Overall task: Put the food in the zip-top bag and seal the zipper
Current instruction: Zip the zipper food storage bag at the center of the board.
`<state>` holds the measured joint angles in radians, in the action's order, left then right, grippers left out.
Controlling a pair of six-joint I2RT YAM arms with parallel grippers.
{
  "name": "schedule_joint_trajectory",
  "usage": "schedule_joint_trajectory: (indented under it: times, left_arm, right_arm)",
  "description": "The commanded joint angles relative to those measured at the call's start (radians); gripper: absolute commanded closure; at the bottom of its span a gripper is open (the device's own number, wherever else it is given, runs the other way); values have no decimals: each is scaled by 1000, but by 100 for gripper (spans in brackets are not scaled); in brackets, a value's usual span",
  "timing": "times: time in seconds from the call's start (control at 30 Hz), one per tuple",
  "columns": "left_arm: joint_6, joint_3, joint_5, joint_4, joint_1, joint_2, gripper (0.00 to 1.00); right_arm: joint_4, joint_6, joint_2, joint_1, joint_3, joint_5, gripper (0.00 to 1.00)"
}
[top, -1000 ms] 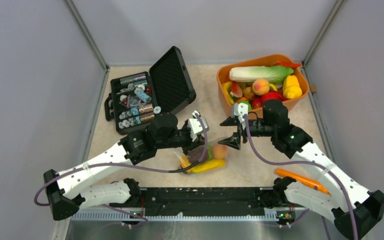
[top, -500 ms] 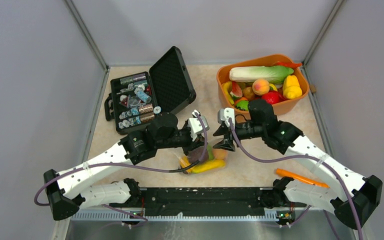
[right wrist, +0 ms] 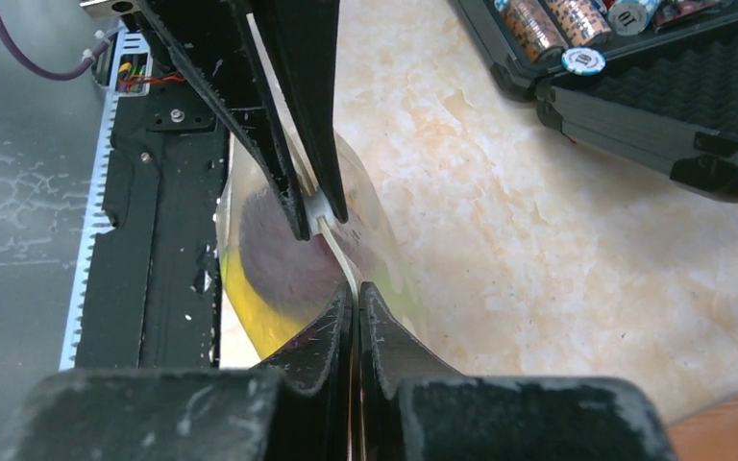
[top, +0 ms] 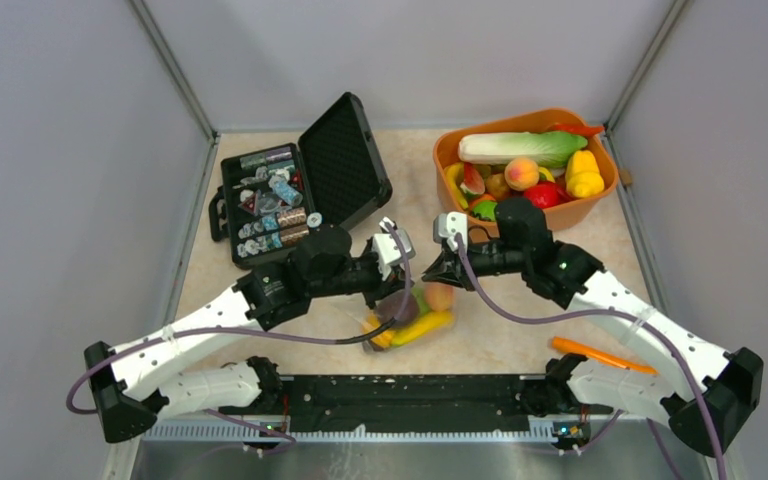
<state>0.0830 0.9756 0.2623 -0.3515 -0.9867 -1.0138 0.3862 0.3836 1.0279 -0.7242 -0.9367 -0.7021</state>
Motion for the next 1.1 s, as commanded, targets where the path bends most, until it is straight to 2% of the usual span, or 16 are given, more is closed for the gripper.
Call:
schedule_joint_trajectory:
  times: [0.0, 0.3, 0.67, 0.87, 0.9, 0.93, 0.97, 1.0, 1.07]
  left_arm:
    - [-3, -4, -12, 65, 2, 47, 100]
    - [6, -58, -107, -15, 2, 87, 100]
    - [-25, -169, -245, -57, 2, 241, 100]
    - [-29, -129, -207, -38, 2, 218, 100]
    - [-29, -123, -198, -26, 2, 210, 100]
    - [-29, -108, -186, -20, 2, 197, 100]
    - [-27, -95, -167, -19, 2, 184, 100]
    - [-26, -79, -148, -17, 2, 169, 100]
    - [-22, -53, -123, -18, 2, 142, 100]
  right_arm:
    - [-56, -6, -33, -9, 8, 33, 100]
    - [-45, 8, -47, -9, 28, 87, 100]
    - [-114, -11, -59, -9, 74, 123, 100]
    - [-179, -40, -75, -9, 86, 112, 100]
    - [-201, -57, -80, -9, 87, 100, 88]
    - [-217, -71, -81, -9, 85, 84, 66]
    - [-226, -80, -80, -10, 81, 61, 55]
    - [-224, -80, -77, -10, 74, 36, 48]
    - [-198, -58, -65, -14, 58, -6, 41]
